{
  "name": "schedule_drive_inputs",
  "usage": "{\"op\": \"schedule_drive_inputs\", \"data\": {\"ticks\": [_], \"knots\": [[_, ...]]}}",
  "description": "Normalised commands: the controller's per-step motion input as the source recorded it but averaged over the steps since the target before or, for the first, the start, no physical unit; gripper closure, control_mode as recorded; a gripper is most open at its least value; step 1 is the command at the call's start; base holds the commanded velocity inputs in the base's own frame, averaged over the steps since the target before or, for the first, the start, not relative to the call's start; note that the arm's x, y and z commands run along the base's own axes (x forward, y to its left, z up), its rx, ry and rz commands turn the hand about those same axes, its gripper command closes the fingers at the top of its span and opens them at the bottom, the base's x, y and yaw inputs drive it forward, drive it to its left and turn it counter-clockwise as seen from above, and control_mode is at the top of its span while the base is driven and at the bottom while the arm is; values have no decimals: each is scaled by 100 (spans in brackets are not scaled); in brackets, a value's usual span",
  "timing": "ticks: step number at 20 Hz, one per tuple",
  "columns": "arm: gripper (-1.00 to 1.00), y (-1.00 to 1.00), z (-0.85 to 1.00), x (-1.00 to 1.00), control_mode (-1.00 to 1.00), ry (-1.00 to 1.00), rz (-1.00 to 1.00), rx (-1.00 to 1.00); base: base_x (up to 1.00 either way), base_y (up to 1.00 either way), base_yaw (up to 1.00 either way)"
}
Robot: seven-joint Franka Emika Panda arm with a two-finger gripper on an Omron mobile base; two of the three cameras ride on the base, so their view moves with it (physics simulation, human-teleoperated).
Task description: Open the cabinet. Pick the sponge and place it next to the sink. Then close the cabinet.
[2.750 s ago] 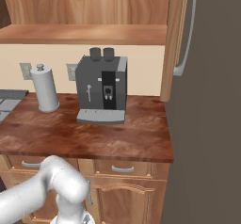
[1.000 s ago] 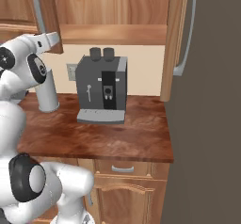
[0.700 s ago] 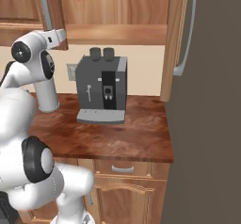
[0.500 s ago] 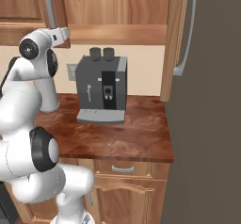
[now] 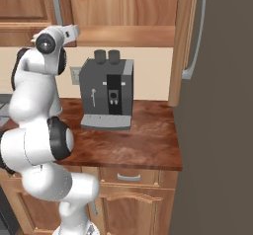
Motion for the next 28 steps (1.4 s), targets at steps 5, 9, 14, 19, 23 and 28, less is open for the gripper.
{"op": "schedule_drive_inputs", "data": {"ticks": [5, 9, 14, 19, 23, 28], "knots": [[-100, 0, 0, 58, -100, 9, 6, -2, 0, 0, 0], [-100, -10, 10, 14, -100, 6, 5, 0, 0, 0, 0], [-100, -37, 24, -48, -100, 2, 5, 0, 0, 0, 0], [-100, -36, 27, -56, -100, 1, 6, 0, 0, 0, 0], [-100, -37, 29, -61, -100, 2, 5, 0, 0, 0, 0], [-100, -16, 27, -62, -100, 16, 3, -4, 0, 0, 0]]}}
